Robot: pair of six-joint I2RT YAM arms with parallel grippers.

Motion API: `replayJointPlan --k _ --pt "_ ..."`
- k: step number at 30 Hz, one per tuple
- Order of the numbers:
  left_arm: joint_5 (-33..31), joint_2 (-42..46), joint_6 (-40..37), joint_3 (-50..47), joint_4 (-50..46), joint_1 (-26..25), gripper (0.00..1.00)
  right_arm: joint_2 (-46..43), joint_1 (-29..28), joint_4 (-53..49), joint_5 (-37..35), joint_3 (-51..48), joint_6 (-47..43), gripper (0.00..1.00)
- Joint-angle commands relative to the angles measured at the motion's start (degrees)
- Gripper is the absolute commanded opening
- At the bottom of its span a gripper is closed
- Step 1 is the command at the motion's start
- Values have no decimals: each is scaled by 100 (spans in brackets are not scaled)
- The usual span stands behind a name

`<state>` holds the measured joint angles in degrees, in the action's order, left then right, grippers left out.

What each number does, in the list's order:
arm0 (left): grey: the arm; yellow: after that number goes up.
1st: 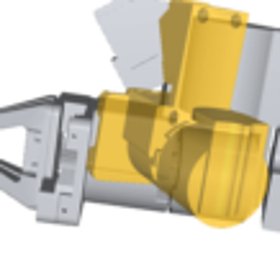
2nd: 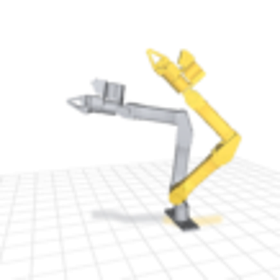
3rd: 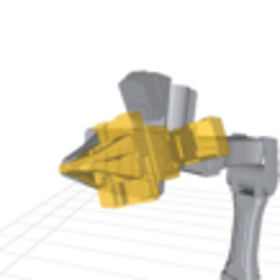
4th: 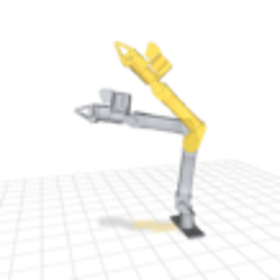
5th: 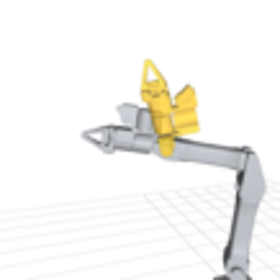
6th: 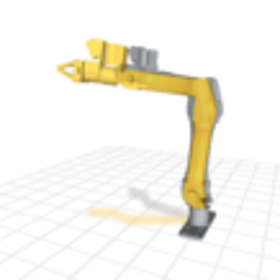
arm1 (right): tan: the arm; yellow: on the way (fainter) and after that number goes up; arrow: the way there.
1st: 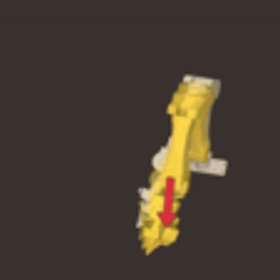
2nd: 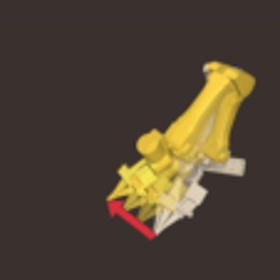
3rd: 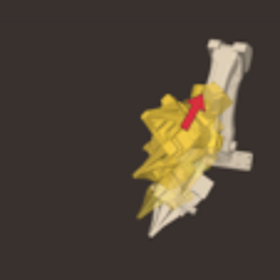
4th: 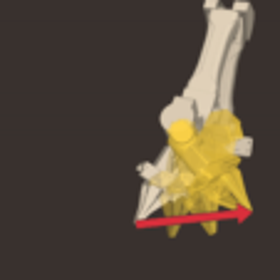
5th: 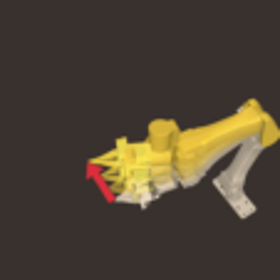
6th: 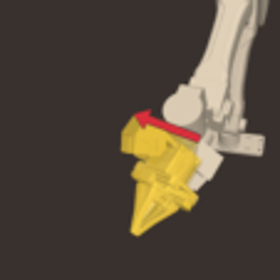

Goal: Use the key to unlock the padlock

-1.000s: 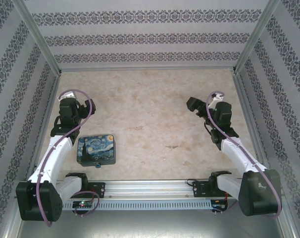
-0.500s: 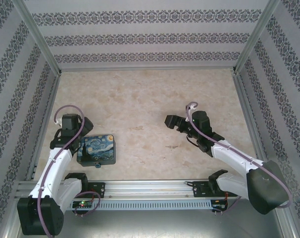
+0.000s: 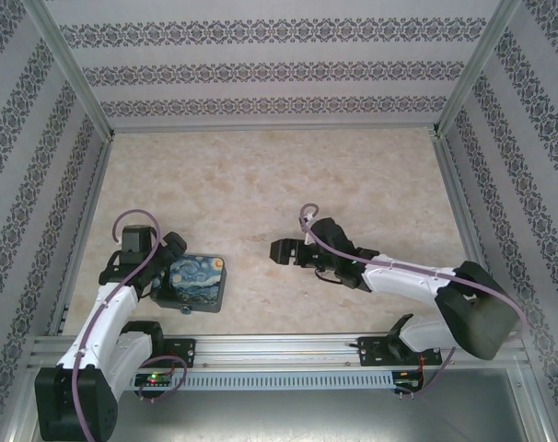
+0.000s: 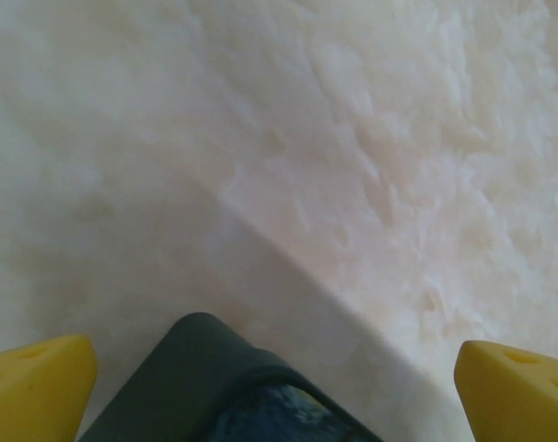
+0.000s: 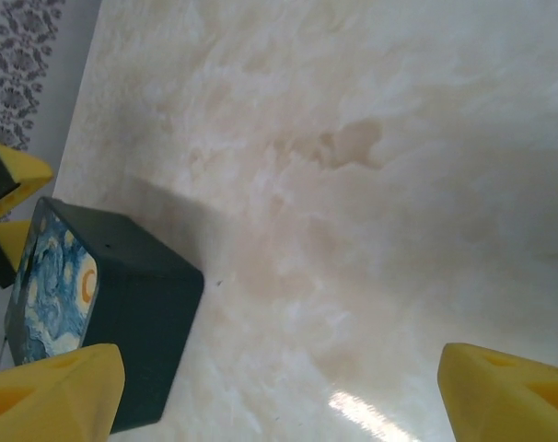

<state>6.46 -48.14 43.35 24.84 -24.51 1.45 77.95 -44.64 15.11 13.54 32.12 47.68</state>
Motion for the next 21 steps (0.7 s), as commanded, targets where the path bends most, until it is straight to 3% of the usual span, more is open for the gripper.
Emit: replayJointPlan --k 1,8,15,21 --pt "361 111 499 -165 310 -411 100 251 -362 321 -18 241 470 87" --pt "-53 201 767 -299 465 -1200 100 636 -1170 586 -247 317 973 76" --pt "-26 379 771 -409 474 -1315 100 915 -1832 684 -562 421 1307 66" --pt "5 367 745 -445 553 -1404 100 1374 -2003 812 -531 789 1393 53"
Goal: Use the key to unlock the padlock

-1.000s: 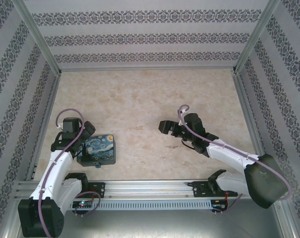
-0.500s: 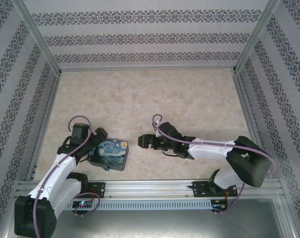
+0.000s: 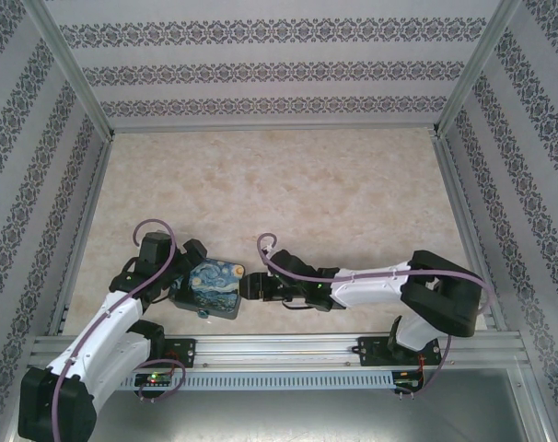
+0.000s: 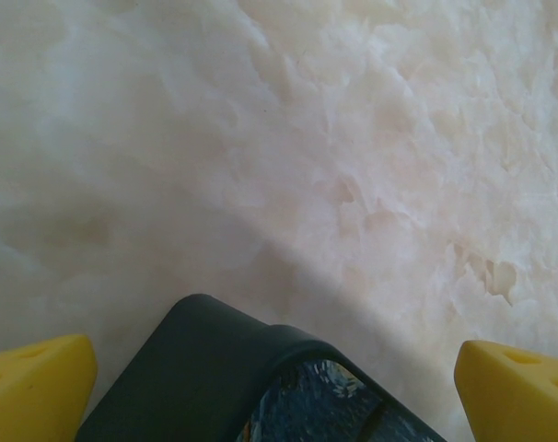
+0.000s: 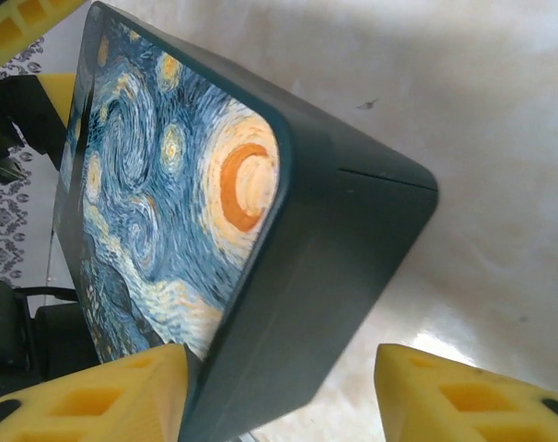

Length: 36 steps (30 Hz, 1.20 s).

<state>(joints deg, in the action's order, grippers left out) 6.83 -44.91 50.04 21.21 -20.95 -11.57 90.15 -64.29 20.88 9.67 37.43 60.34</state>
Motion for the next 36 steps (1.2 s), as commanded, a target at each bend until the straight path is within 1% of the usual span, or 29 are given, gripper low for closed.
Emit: replayJointPlan --k 1,5,9,12,15,20,25,28,33,36 --pt "-18 50 74 -78 209 -121 100 218 -35 265 -146 301 140 51" --pt "4 26 91 -65 252 -260 100 354 28 275 -201 421 167 39" --pt "-30 -90 251 -66 502 -502 100 298 311 314 -220 370 244 38" --pt "-130 -384 392 8 839 -773 100 212 581 312 -200 343 257 37" --pt "-246 -890 399 216 1179 -1055 100 145 876 267 -148 331 247 37" --pt "-373 -2065 276 852 1752 -1392 100 2 1412 164 -126 245 231 37" --pt "-323 -3381 117 1782 2175 -1661 100 -128 2087 78 5 177 227 37" --pt "-263 -4020 92 2315 2291 -1791 100 -160 2469 56 86 133 259 37" --pt "-257 -4786 120 2986 2344 -2037 100 -195 2916 8 202 99 289 37" --pt "-202 -5094 222 3184 2434 -2132 100 -248 3078 -14 224 48 275 38"
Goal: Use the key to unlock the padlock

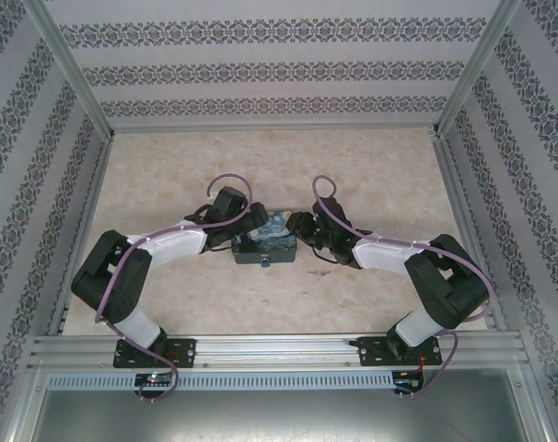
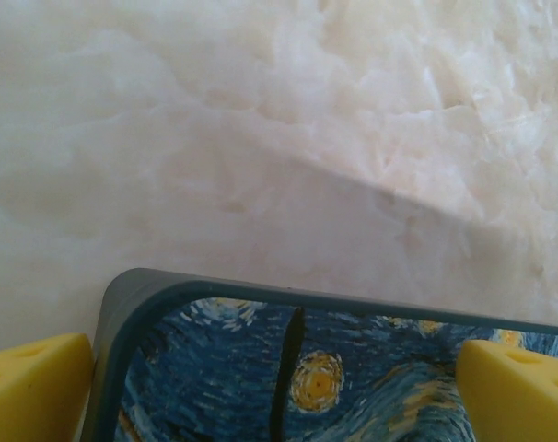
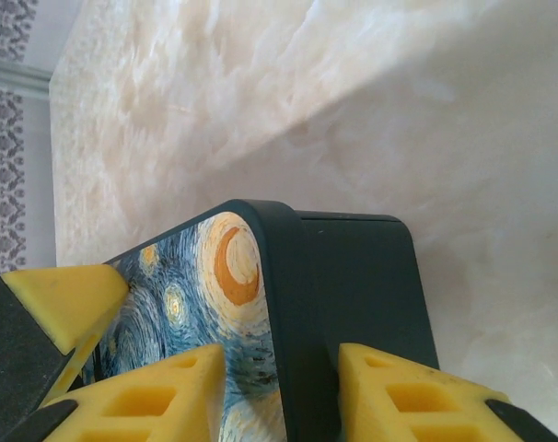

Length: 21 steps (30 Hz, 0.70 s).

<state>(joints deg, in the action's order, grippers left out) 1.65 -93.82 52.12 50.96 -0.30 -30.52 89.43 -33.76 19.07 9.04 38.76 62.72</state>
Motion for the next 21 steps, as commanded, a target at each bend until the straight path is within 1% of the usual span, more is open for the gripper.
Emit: replayJointPlan --k 1,6,8,9,11,13,17,21 --pt "320 -287 42 253 405 -273 100 -188 80 169 282 -118 43 38" --pt "246 -435 238 218 594 -348 100 -266 309 182 351 -228 65 38" --pt "152 -403 281 145 652 -349 99 -315 397 168 413 -262 35 40" --pt "99 -379 280 135 647 -341 99 -359 450 168 456 -287 2 42" --pt "-23 -299 226 138 597 -325 99 -489 562 110 514 -324 -50 49" --pt "-116 -152 132 149 531 -285 99 -696 708 -8 600 -356 -160 61" --pt "-263 205 -125 219 220 -130 99 -1159 1029 -484 693 -369 -447 81" --pt "-374 618 -360 233 -56 69 99 -1602 1371 -1159 623 -305 -890 92"
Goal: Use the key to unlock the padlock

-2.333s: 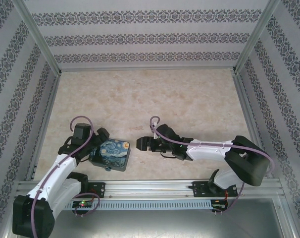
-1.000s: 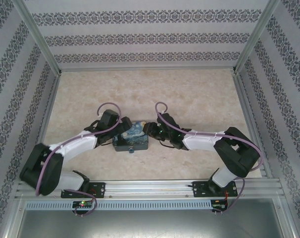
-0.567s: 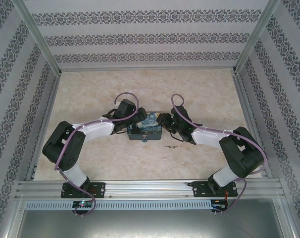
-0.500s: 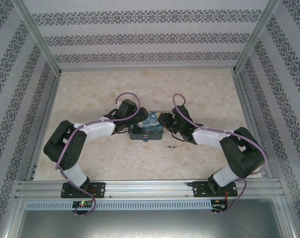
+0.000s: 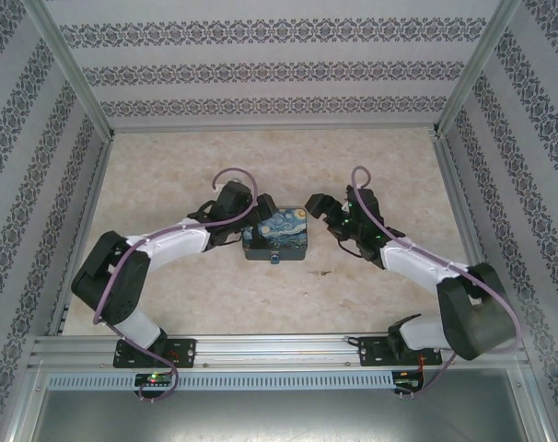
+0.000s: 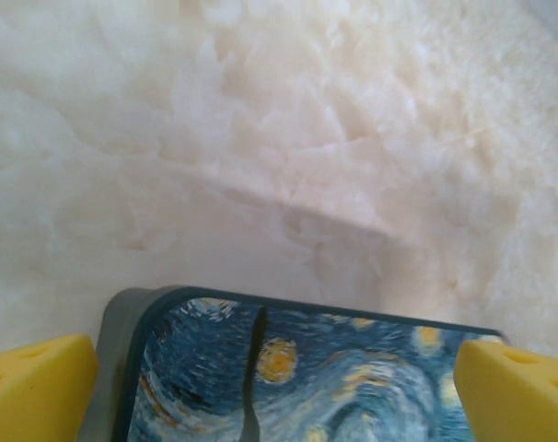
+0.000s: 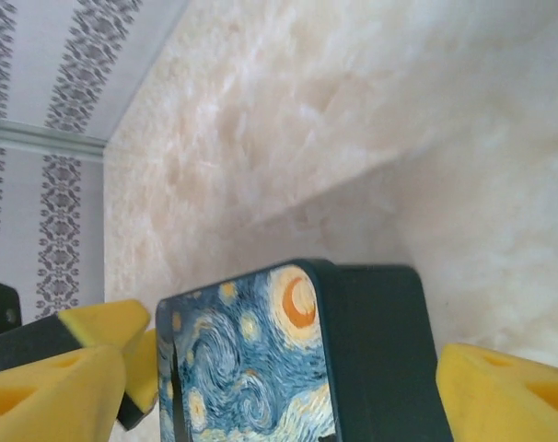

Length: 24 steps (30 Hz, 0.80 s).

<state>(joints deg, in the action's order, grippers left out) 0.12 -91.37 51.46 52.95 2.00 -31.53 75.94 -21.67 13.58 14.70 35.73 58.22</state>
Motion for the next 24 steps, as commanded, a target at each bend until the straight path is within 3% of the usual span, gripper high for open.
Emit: replayJointPlan --k 1,4,8,10,12,14,17,22,24 --pt "-244 487 -346 39 -364 219 99 -351 250 -834 14 53 -619 98" --pt "-291 779 -486 54 -560 324 99 -510 327 -2169 -693 609 -1305 98" --pt "-336 1089 -581 167 -940 408 99 -271 44 -4066 -2979 1789 -1935 98" --pt "-437 1203 -585 208 -1107 430 99 -148 78 -4486 -3584 2155 -1958 98" --pt "-572 1345 -495 148 -1161 484 99 -169 311 -4539 -3179 2314 -2193 98" --pt "-663 1531 -344 23 -1192 578 99 -298 652 -4282 -2103 2209 -2877 98" --pt "-865 1808 -214 -67 -1428 693 99 -539 1000 -3647 -1252 1679 -2906 98" --pt "-488 2135 -282 -221 -1657 961 99 -308 1034 -3680 -188 1381 -3181 98" --pt "-372 2188 -428 -188 -1886 972 99 -273 992 -3501 238 1100 -3152 93"
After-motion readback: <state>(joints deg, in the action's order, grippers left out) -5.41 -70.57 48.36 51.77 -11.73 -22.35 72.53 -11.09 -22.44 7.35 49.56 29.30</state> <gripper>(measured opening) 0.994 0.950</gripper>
